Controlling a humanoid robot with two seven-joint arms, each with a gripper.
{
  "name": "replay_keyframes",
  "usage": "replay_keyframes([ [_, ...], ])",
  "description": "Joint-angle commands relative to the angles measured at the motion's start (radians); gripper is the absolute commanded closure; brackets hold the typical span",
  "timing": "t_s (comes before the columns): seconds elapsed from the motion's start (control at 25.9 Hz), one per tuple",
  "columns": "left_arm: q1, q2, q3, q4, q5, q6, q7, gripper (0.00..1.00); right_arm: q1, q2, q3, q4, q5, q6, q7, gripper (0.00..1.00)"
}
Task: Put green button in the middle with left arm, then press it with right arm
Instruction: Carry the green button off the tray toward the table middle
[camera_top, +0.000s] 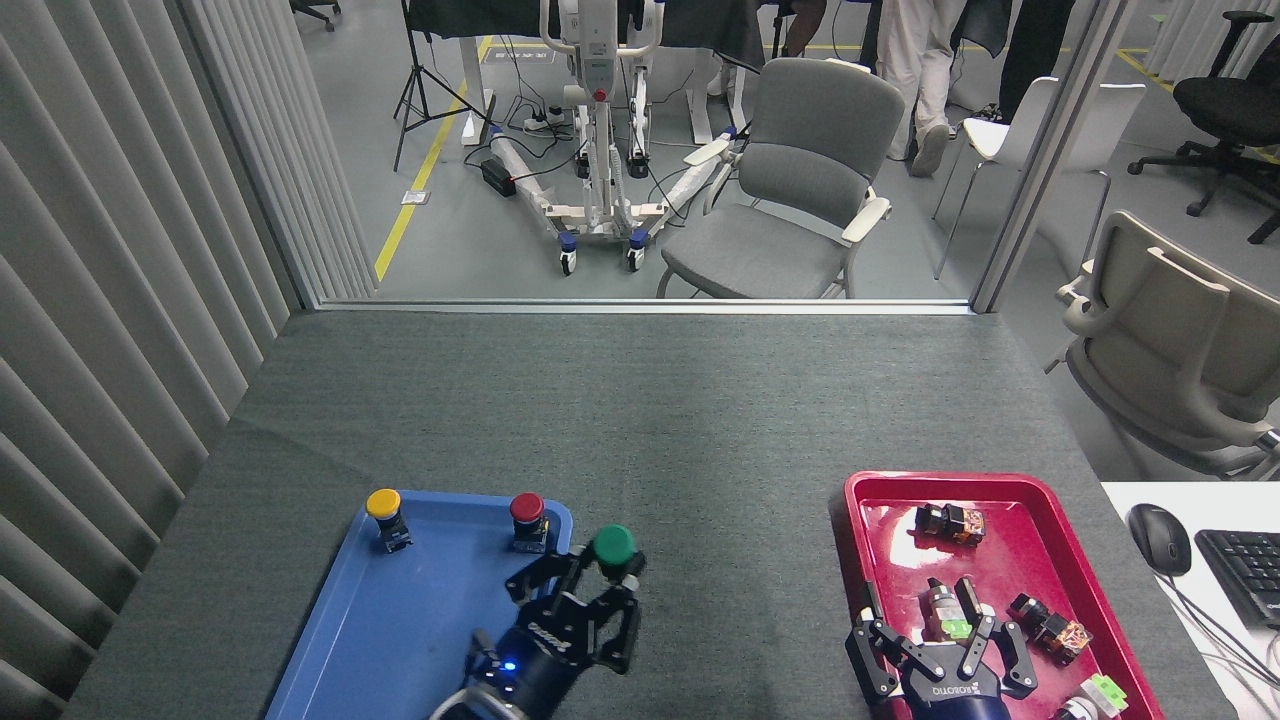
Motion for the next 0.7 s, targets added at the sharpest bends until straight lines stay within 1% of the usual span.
replay_keyframes([
  [0.0, -0.095, -0.090, -0.180, 0.162, 0.001, 0.132, 0.005, 1.00, 0.000, 0.002, -0.001, -0.001, 0.000, 0.000, -0.011, 0.05],
  [0.08, -0.139, -0.145, -0.242, 0.269, 0.016, 0.134, 0.009, 1.00, 0.000, 0.002, -0.001, 0.001, 0.000, 0.000, -0.011, 0.05],
  [0.15, -0.144, -0.178, -0.253, 0.337, 0.021, 0.136, 0.015, 1.00, 0.000, 0.003, 0.000, -0.001, 0.000, 0.001, -0.011, 0.05],
  [0.19, -0.144, -0.181, -0.254, 0.358, 0.021, 0.142, 0.015, 1.00, 0.000, 0.003, -0.001, 0.001, 0.000, 0.001, -0.011, 0.07],
  [0.31, -0.136, -0.181, -0.257, 0.366, 0.023, 0.143, 0.018, 1.00, 0.000, 0.005, -0.001, -0.001, 0.000, 0.000, -0.012, 0.13],
  [0.35, -0.135, -0.181, -0.257, 0.369, 0.023, 0.134, 0.020, 1.00, 0.002, 0.006, 0.000, -0.001, 0.000, 0.000, -0.012, 0.13],
  [0.39, -0.135, -0.181, -0.260, 0.371, 0.013, 0.120, 0.023, 0.92, 0.002, 0.008, 0.000, -0.001, 0.000, 0.000, -0.012, 0.13],
  [0.43, -0.136, -0.176, -0.269, 0.371, 0.010, 0.102, 0.025, 0.33, 0.002, 0.008, 0.000, -0.001, 0.000, 0.000, -0.012, 0.13],
  [0.46, -0.135, -0.174, -0.269, 0.365, 0.010, 0.082, 0.031, 0.16, 0.002, 0.009, 0.000, -0.001, 0.002, 0.000, -0.012, 0.13],
  [0.5, -0.135, -0.171, -0.269, 0.362, 0.012, 0.071, 0.035, 0.02, 0.002, 0.009, 0.000, -0.001, 0.002, 0.000, -0.012, 0.13],
  [0.66, -0.121, -0.164, -0.268, 0.358, 0.010, 0.068, 0.035, 0.01, 0.002, 0.011, 0.002, -0.001, 0.002, 0.000, -0.012, 0.14],
])
